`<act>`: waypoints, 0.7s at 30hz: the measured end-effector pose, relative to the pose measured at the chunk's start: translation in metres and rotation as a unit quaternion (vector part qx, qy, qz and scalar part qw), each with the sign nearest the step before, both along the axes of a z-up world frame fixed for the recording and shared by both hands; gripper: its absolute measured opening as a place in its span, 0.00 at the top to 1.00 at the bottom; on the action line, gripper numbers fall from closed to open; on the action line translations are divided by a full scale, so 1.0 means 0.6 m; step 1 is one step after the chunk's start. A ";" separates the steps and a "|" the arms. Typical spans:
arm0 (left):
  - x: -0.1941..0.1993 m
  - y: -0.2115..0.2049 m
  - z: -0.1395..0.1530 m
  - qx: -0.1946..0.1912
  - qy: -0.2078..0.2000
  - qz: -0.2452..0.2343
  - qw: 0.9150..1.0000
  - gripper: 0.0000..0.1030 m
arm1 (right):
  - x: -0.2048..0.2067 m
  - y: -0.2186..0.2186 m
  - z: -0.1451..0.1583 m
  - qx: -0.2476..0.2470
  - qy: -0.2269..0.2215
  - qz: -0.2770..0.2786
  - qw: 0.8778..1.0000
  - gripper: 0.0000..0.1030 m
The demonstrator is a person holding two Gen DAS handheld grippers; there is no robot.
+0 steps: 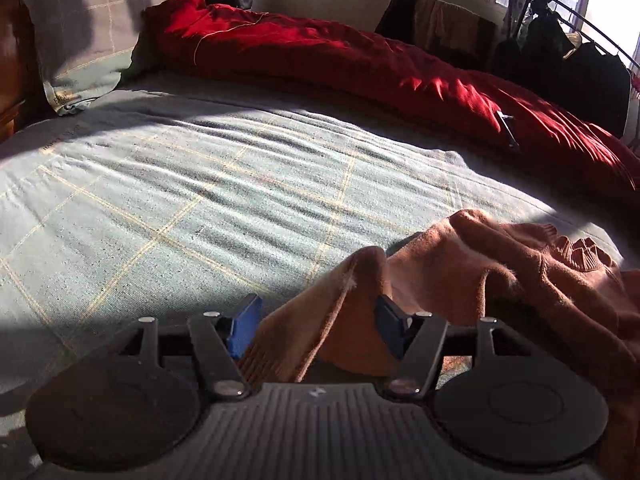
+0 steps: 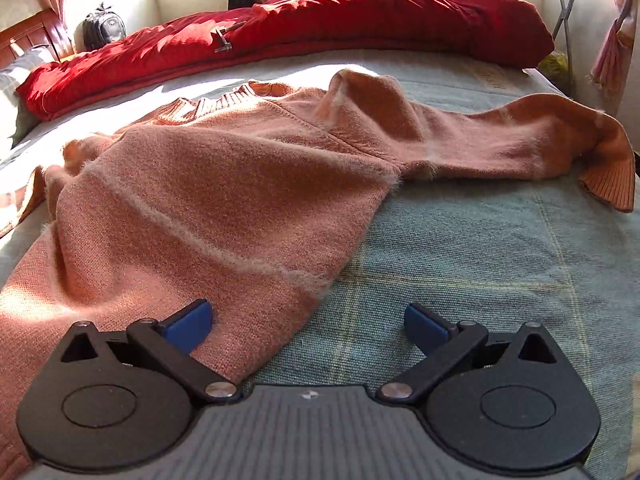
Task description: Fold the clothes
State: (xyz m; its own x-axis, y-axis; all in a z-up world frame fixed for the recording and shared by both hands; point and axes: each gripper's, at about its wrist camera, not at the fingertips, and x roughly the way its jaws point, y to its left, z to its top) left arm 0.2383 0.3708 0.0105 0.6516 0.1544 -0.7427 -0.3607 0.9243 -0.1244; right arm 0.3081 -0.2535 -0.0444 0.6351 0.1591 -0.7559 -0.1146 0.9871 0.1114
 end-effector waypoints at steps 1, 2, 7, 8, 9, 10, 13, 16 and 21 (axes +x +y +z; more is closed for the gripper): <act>-0.007 -0.002 -0.014 0.004 0.007 -0.003 1.000 0.34 | 0.002 0.002 0.000 -0.003 0.002 0.000 1.000 0.00; -0.013 -0.002 -0.027 0.008 0.013 -0.005 1.000 0.34 | 0.004 0.004 0.000 -0.007 0.003 0.001 1.000 0.00; -0.014 0.003 -0.064 0.023 0.017 -0.014 1.000 0.73 | 0.011 0.017 0.004 -0.027 0.008 0.004 1.000 0.00; -0.010 0.005 -0.066 0.019 0.021 -0.009 1.000 0.96 | 0.011 0.019 0.005 -0.030 0.008 0.002 1.000 0.00; -0.011 0.009 -0.063 0.014 0.019 -0.004 1.000 0.95 | 0.012 0.022 0.006 -0.032 0.009 0.001 0.999 0.00; -0.012 0.013 -0.059 0.008 0.014 0.001 1.000 0.95 | 0.012 0.023 0.006 -0.035 0.009 -0.001 0.999 0.00; -0.021 0.027 -0.037 0.009 0.003 0.019 1.000 0.96 | 0.011 0.027 0.007 -0.042 0.007 -0.002 0.999 0.00; -0.044 0.056 -0.008 0.007 -0.006 0.054 0.999 0.96 | 0.011 0.028 0.008 -0.044 0.008 -0.003 0.999 0.00; -0.077 0.110 0.021 0.011 -0.001 0.124 0.992 0.95 | 0.010 0.029 0.008 -0.048 0.005 -0.002 0.999 0.00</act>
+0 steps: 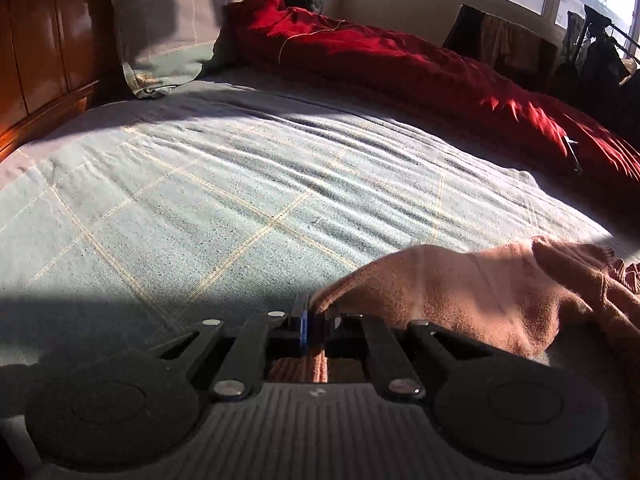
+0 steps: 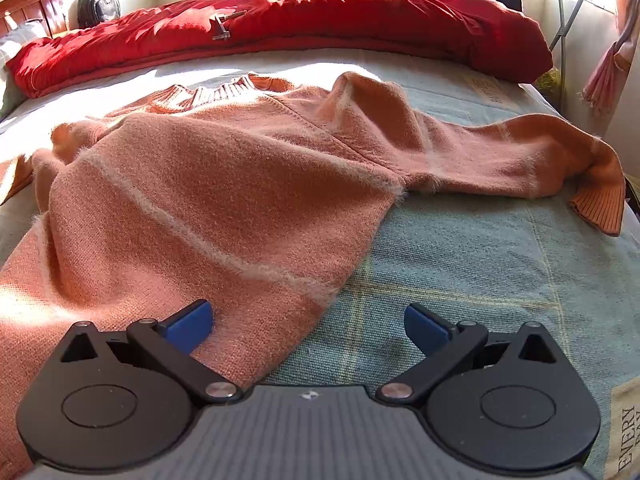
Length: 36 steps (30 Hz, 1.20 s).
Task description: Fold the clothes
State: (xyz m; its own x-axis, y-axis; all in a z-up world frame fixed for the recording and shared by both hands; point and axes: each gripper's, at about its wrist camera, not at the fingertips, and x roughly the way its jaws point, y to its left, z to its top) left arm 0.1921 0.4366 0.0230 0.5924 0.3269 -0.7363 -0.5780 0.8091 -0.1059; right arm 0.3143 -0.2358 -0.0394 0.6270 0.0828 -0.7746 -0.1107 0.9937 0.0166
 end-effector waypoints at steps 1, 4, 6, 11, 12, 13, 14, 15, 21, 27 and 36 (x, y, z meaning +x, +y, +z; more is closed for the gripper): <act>-0.003 0.012 -0.003 -0.011 0.004 0.011 1.000 0.91 | 0.000 0.000 -0.001 0.000 0.000 0.000 1.000 0.00; -0.003 0.018 -0.014 -0.011 0.018 0.023 1.000 0.85 | 0.000 -0.003 -0.003 0.007 0.004 -0.003 1.000 0.00; 0.003 0.013 -0.016 0.008 0.033 0.028 0.999 0.85 | -0.001 -0.005 -0.005 0.012 0.006 -0.004 1.000 0.00; 0.004 0.015 0.000 0.023 0.039 0.053 0.998 0.79 | 0.000 -0.006 -0.009 0.014 0.010 -0.002 1.000 0.00; 0.002 0.018 0.007 0.027 0.038 0.062 0.997 0.79 | 0.000 -0.006 -0.010 0.013 0.010 -0.001 1.000 0.00; 0.000 0.021 0.013 0.030 0.035 0.070 0.996 0.78 | 0.000 -0.005 -0.011 0.012 0.010 -0.001 1.000 0.00; -0.003 0.024 0.020 0.035 0.032 0.080 0.996 0.78 | 0.001 -0.005 -0.012 0.011 0.010 0.000 1.000 0.00; -0.005 0.025 0.026 0.037 0.029 0.085 0.995 0.77 | 0.001 -0.005 -0.013 0.011 0.010 0.000 1.000 0.00; -0.004 0.010 0.035 0.039 0.023 0.073 0.996 0.63 | 0.003 -0.005 -0.019 0.010 0.009 0.005 1.000 0.00; 0.033 -0.095 0.013 0.047 0.024 -0.025 0.998 0.57 | 0.004 -0.004 -0.025 0.011 0.008 0.006 1.000 0.00; 0.079 -0.363 -0.041 0.023 0.012 -0.252 0.967 0.48 | -0.002 -0.005 -0.027 0.017 -0.004 0.003 1.000 0.00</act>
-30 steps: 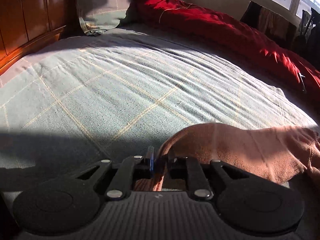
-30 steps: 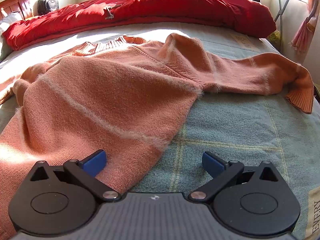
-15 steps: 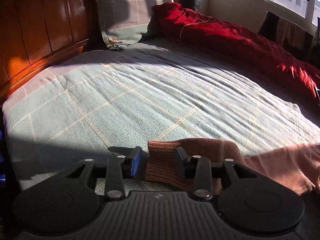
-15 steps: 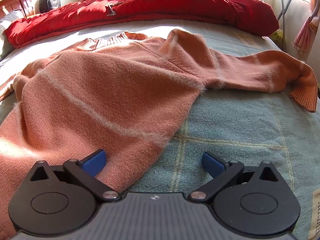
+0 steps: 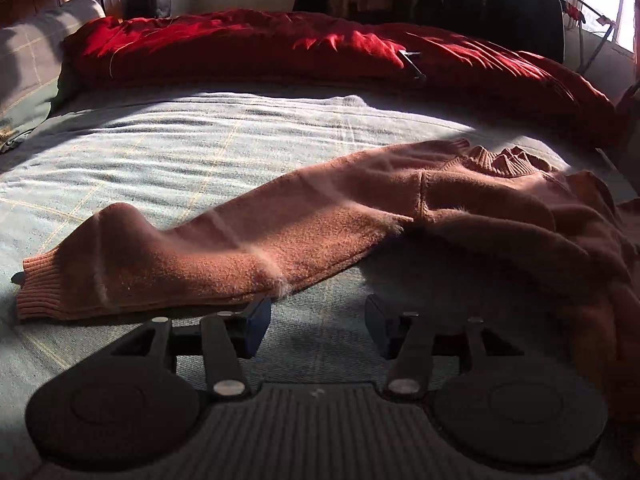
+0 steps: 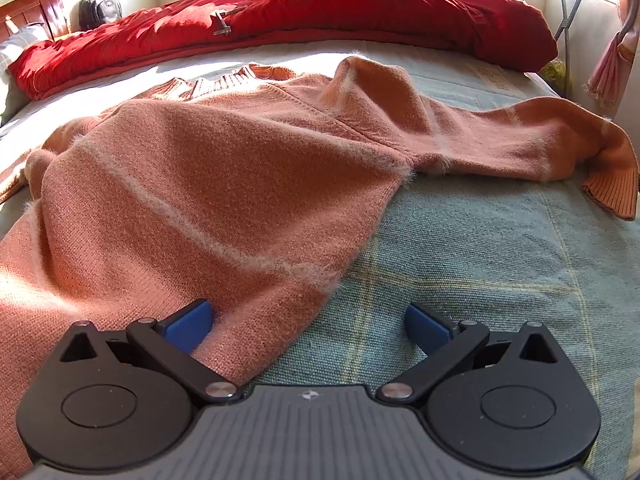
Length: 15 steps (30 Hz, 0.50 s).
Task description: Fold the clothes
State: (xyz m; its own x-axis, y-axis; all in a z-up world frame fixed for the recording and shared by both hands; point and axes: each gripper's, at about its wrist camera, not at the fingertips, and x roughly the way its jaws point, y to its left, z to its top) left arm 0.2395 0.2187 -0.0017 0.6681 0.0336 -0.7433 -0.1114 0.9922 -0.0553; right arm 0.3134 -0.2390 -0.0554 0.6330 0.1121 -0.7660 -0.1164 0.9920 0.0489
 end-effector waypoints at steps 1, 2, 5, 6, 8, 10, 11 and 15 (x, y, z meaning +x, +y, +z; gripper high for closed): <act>0.000 -0.033 -0.002 -0.001 0.001 -0.026 1.000 0.47 | -0.002 -0.001 0.000 0.003 -0.003 0.000 1.000 0.00; -0.001 -0.065 -0.004 0.000 0.002 -0.054 0.999 0.47 | -0.004 -0.003 0.001 0.005 -0.006 0.001 1.000 0.00; -0.012 -0.148 -0.007 0.008 -0.002 -0.120 0.993 0.42 | -0.009 -0.009 0.001 0.016 -0.015 0.001 1.000 0.00; -0.017 -0.169 -0.008 0.008 -0.001 -0.139 0.990 0.42 | -0.011 -0.012 0.001 0.021 -0.019 0.001 1.000 0.00; -0.028 -0.211 -0.010 0.009 0.001 -0.176 0.984 0.41 | -0.016 -0.014 0.000 0.024 -0.025 0.001 0.999 0.00; -0.039 -0.248 -0.011 0.012 0.002 -0.209 0.978 0.41 | -0.021 -0.017 0.001 0.025 -0.030 0.004 0.999 0.00; -0.044 -0.257 -0.012 0.007 0.004 -0.217 0.976 0.41 | -0.024 -0.019 0.001 0.029 -0.032 0.005 0.999 0.00; -0.053 -0.274 -0.022 -0.040 0.016 -0.223 0.974 0.40 | -0.035 -0.030 0.003 0.042 -0.037 0.009 0.998 0.00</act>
State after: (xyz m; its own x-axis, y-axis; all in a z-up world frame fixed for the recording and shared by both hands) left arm 0.2077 0.0541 -0.0150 0.5790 -0.3133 -0.7527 0.3264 0.9351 -0.1382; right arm 0.2923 -0.2567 -0.0533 0.6848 0.1850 -0.7049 -0.1402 0.9826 0.1217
